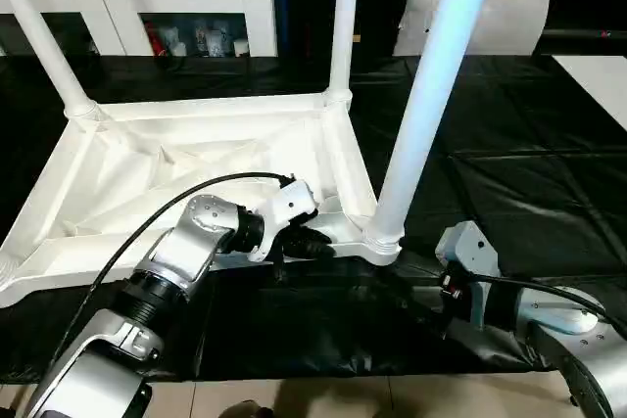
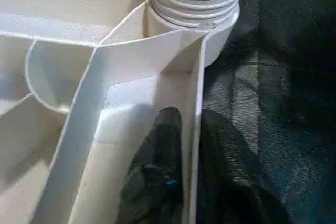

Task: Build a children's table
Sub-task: Rotate leg to tighten

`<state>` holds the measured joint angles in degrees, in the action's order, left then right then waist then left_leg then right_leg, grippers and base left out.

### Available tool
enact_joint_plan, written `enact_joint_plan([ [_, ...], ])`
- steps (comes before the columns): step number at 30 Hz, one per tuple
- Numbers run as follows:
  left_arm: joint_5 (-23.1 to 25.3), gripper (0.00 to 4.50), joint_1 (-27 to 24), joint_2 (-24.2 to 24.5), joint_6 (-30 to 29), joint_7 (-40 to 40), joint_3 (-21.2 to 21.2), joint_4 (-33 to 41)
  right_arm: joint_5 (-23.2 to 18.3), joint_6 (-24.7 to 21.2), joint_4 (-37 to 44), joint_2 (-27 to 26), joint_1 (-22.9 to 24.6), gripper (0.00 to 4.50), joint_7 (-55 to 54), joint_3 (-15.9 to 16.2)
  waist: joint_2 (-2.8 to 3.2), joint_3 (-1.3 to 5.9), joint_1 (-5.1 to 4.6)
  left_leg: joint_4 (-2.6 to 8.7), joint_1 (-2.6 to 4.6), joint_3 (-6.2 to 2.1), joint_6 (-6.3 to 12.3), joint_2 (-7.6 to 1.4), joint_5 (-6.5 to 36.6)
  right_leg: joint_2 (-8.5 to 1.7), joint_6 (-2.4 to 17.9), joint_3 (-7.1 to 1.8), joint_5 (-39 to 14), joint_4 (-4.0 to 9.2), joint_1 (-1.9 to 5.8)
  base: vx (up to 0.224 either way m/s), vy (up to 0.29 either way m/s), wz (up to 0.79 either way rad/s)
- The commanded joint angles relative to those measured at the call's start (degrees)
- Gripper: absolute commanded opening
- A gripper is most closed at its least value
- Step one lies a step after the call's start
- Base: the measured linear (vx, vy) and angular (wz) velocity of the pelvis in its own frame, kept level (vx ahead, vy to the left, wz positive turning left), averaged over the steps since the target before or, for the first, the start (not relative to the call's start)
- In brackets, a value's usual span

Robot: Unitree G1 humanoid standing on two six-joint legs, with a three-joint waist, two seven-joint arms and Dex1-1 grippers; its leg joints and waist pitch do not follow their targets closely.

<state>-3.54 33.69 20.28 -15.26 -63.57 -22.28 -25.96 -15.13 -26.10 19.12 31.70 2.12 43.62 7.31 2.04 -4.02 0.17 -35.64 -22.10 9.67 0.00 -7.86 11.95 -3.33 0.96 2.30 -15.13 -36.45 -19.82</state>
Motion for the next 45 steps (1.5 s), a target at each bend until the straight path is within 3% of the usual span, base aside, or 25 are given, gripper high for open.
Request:
enact_joint_plan([
  [1,1.22,0.25,-0.25,0.64,0.89,0.22,-0.56,0.13,0.37,0.23,1.0,-0.12,-0.5,4.5,-0.82,0.18,-0.19,2.81,-0.05,5.28,1.09,-2.62,3.96,-6.01,9.63,-6.25,15.81,-3.38,-0.27,4.98,1.33,0.0,0.0,0.0],
  [6,-0.37,0.11,-1.98,1.47,5.17,-2.12,0.7,1.54,-0.25,0.72,1.66,-0.85,-0.69,4.5,-1.88,-1.35,-0.22,2.81,-0.05,5.38,1.11,-2.64,4.39,-6.12,9.24,-6.36,15.76,-3.33,0.69,4.94,1.34,0.0,0.0,0.0],
  [7,-1.83,0.11,-3.35,2.61,5.67,-4.46,1.47,2.74,-1.61,1.06,1.6,-1.14,-1.03,4.5,-1.57,-2.92,-0.21,2.8,-0.2,5.49,0.91,-2.69,4.54,-6.15,8.78,-6.34,15.71,-3.29,1.45,4.79,1.44,0.0,0.0,0.0],
  [13,-2.44,0.11,-5.97,6.46,5.86,-7.41,1.72,5.38,-4.03,4.21,-0.88,0.13,-1.27,4.5,2.23,-5.27,-0.16,2.87,-0.49,5.21,0.95,-2.39,6.24,-5.97,6.88,-6.33,16.01,-3.17,3.31,4.74,1.45,0.0,0.0,0.0],
  [16,-2.36,0.11,-7.76,8.91,8.05,-9.14,1.87,7.11,-3.87,6.91,-3.16,1.61,-2.31,4.5,5.67,-4.15,-0.01,2.88,-0.66,5.25,0.95,-2.44,6.54,-6.04,6.55,-6.17,16.44,-3.0,4.15,4.57,1.45,0.0,0.0,0.0],
  [21,-2.68,0.11,-8.4,9.68,8.39,-9.59,2.66,8.45,-3.35,8.26,-5.72,1.88,-4.12,4.5,9.14,-1.99,-0.44,2.98,-0.79,5.15,1.01,-2.23,6.92,-5.97,6.41,-6.14,16.79,-2.98,3.81,4.55,1.5,0.0,0.0,0.0],
  [22,-2.78,0.0,-8.44,9.74,8.33,-9.62,2.7,8.66,-3.33,8.38,-6.15,1.85,-4.41,4.2,9.54,-1.77,-0.43,2.92,-0.9,5.17,0.86,-2.27,7.1,-5.95,6.08,-6.19,16.91,-2.95,3.73,4.45,1.57,0.0,0.0,0.0],
  [27,-3.19,0.0,-8.97,9.6,9.84,-11.15,1.83,10.36,-5.1,8.39,-15.55,0.9,-11.39,3.99,16.43,0.15,-0.87,3.18,-1.19,4.75,0.87,-2.1,8.0,-5.74,4.09,-6.02,17.73,-2.85,5.27,4.18,1.63,0.0,0.0,0.0],
  [30,-2.75,0.0,-9.03,9.56,10.36,-11.71,1.14,10.15,-5.18,8.67,-17.93,0.92,-13.51,3.66,19.07,0.99,-0.81,3.31,-0.81,4.49,0.88,-2.02,9.75,-5.88,1.12,-6.03,17.62,-2.8,9.01,3.75,1.62,0.0,0.0,0.0],
  [32,-2.1,0.0,-8.97,9.7,10.82,-12.51,0.48,10.05,-4.84,9.64,-21.45,0.64,-16.02,3.51,21.21,1.79,-1.25,3.39,-0.59,4.37,0.82,-1.92,10.53,-5.83,0.11,-6.05,17.8,-2.67,9.83,3.59,1.61,0.0,0.0,0.0],
  [34,-1.87,0.0,-8.85,9.78,10.95,-12.86,0.22,10.12,-5.21,9.98,-23.34,0.38,-17.45,3.22,22.82,2.17,-1.02,3.25,-0.38,4.45,0.89,-1.9,9.97,-5.93,1.31,-6.05,17.75,-2.64,7.4,3.79,1.53,0.0,0.0,0.0],
  [35,-1.72,0.0,-8.74,9.86,11.05,-13.01,0.06,10.15,-5.71,9.65,-23.54,0.28,-17.85,3.22,23.67,2.31,-1.36,3.27,-0.3,4.53,0.95,-1.88,9.62,-6.02,1.73,-6.03,17.64,-2.65,6.65,3.82,1.57,0.0,0.0,0.0],
  [43,-0.65,0.0,-7.26,9.76,11.97,-14.31,-0.95,9.31,-7.45,8.15,-24.76,0.1,-20.43,2.51,29.97,4.6,-1.16,3.43,0.47,4.42,1.18,-1.75,9.5,-6.08,0.91,-6.01,17.93,-2.65,7.57,3.53,1.32,0.0,0.0,0.0],
  [45,-0.52,0.0,-6.97,9.5,12.15,-14.52,-1.08,8.96,-7.24,8.59,-26.04,-0.33,-21.21,2.34,30.74,5.03,-0.86,3.64,0.78,4.33,1.16,-1.72,9.21,-6.01,0.52,-5.98,18.09,-2.61,8.17,3.36,1.37,0.0,0.0,0.0],
])
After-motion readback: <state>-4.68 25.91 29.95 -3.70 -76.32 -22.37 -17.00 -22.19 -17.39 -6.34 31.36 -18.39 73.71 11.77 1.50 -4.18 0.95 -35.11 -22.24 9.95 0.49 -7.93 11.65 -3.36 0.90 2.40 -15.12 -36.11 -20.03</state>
